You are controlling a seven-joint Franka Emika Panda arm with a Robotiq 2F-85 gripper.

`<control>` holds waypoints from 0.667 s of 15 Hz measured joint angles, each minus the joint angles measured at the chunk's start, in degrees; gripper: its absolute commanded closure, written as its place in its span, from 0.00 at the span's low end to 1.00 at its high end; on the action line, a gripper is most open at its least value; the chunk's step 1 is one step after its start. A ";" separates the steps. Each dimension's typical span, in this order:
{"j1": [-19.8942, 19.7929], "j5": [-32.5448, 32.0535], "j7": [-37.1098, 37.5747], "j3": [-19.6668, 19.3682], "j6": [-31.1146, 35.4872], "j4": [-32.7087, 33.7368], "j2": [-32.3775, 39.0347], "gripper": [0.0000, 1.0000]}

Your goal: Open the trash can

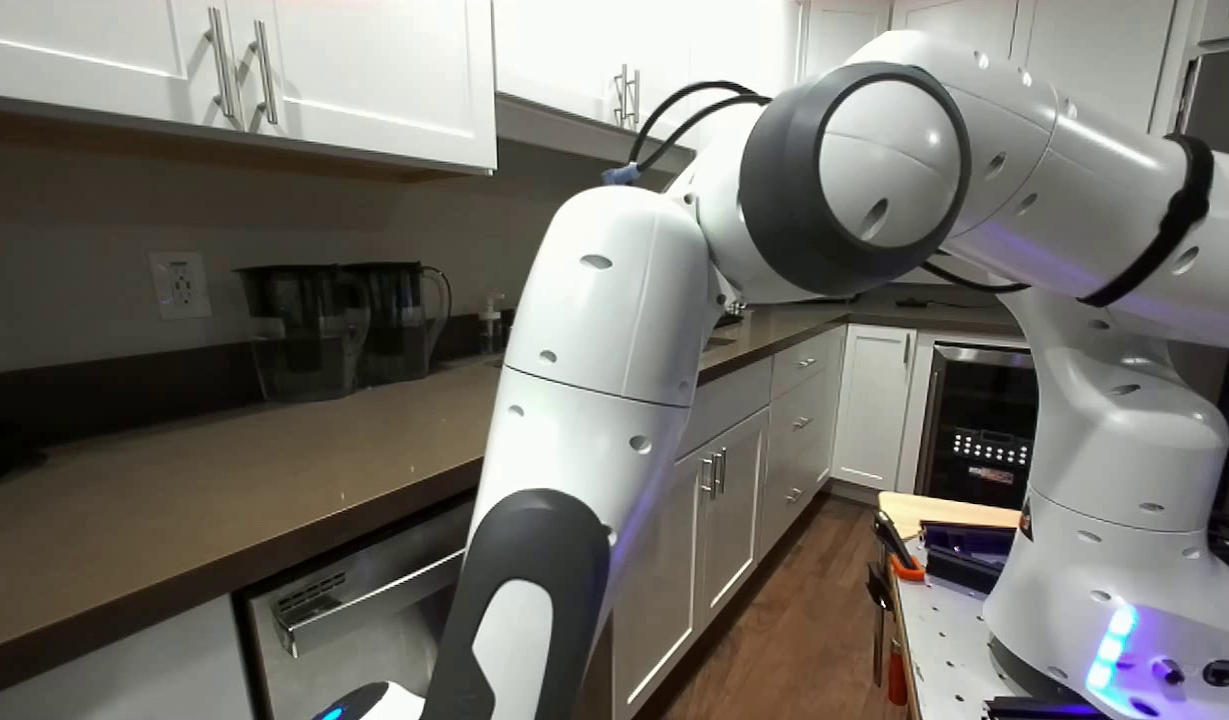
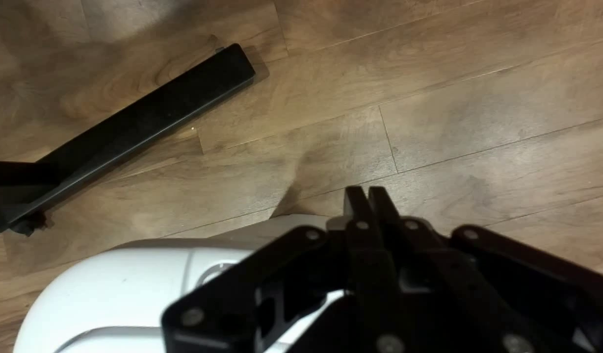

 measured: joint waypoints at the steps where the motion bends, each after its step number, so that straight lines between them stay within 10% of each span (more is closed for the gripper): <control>1: -0.03 0.00 0.45 -0.24 -0.05 0.00 -0.20 0.93; 10: -0.46 0.00 5.39 -1.37 -0.34 0.01 -0.60 1.00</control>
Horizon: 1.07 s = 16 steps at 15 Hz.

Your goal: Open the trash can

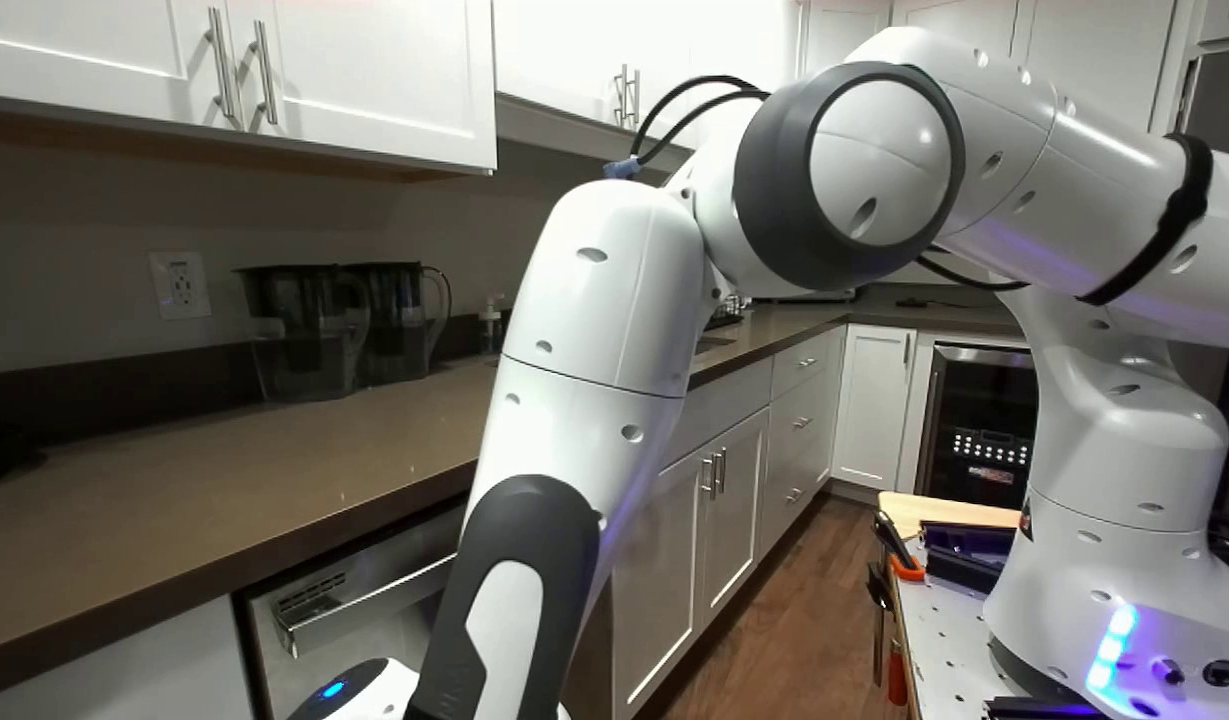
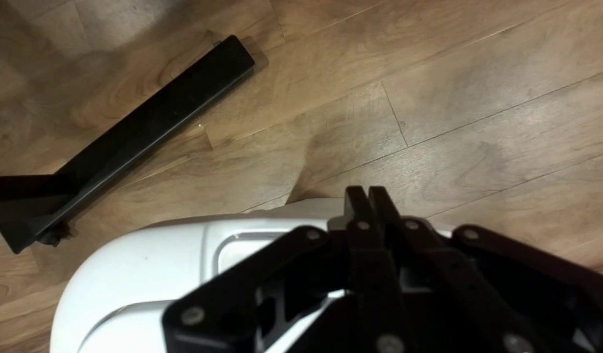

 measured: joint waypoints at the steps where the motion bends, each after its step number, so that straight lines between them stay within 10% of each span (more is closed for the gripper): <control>1: 0.00 0.00 0.65 -0.12 -0.14 0.01 0.00 1.00; 16: -0.71 -0.60 5.05 -1.49 -6.11 2.01 0.76 1.00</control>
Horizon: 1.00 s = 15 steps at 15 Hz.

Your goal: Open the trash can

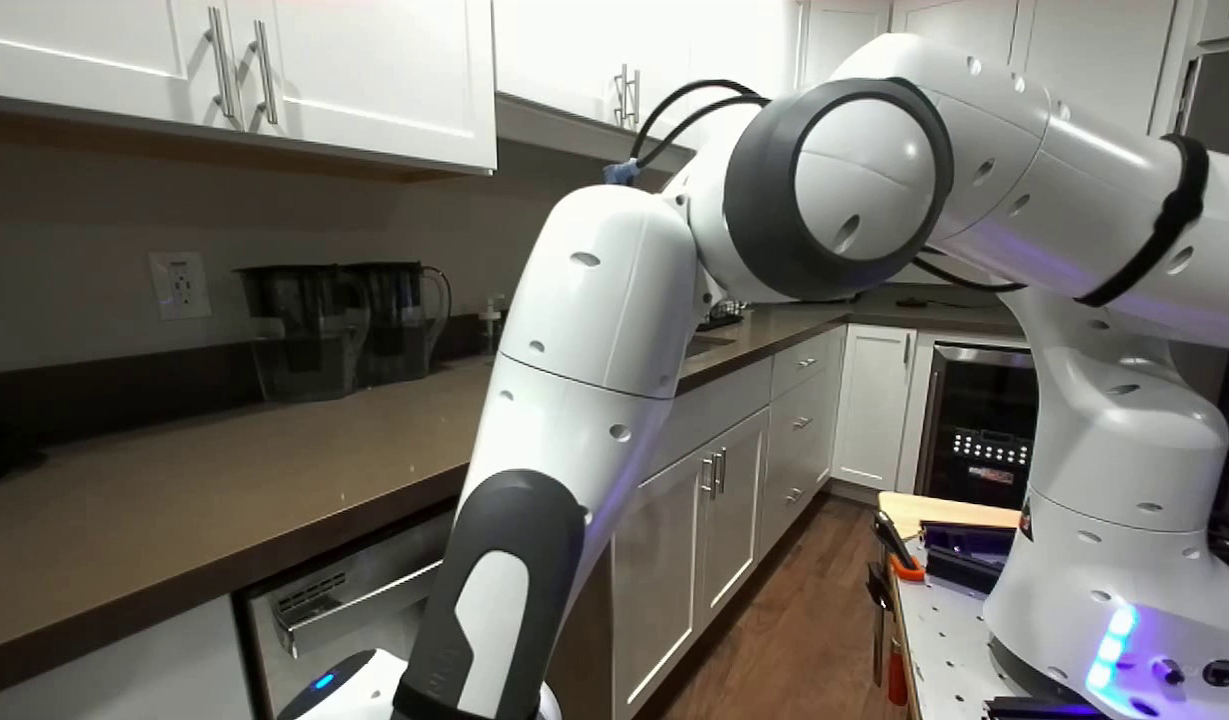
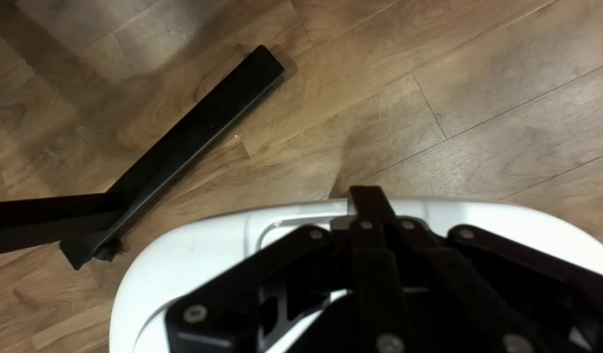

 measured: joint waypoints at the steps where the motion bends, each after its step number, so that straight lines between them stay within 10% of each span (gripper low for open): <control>1: -0.01 -0.02 0.00 0.00 -0.03 0.40 0.42 1.00; 15: 1.23 -1.70 3.08 0.21 -2.58 5.79 4.51 1.00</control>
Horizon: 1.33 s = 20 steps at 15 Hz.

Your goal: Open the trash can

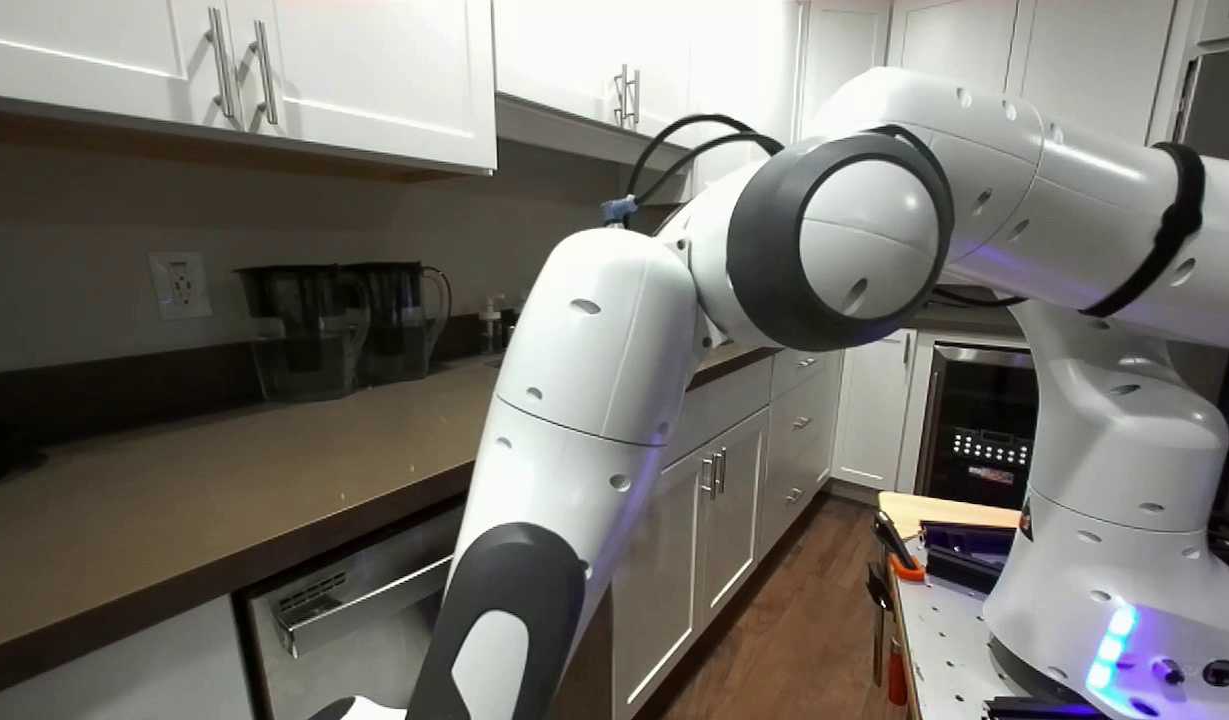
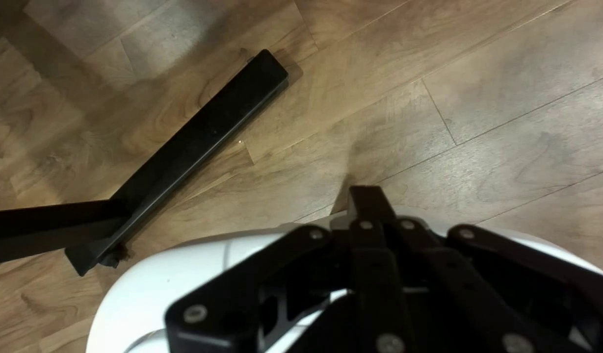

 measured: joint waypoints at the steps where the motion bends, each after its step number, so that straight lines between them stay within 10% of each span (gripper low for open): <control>1: 0.00 -0.17 0.24 -0.02 -0.53 0.14 -0.11 1.00; 20: -2.03 -3.19 0.92 -0.81 -11.08 9.08 3.81 1.00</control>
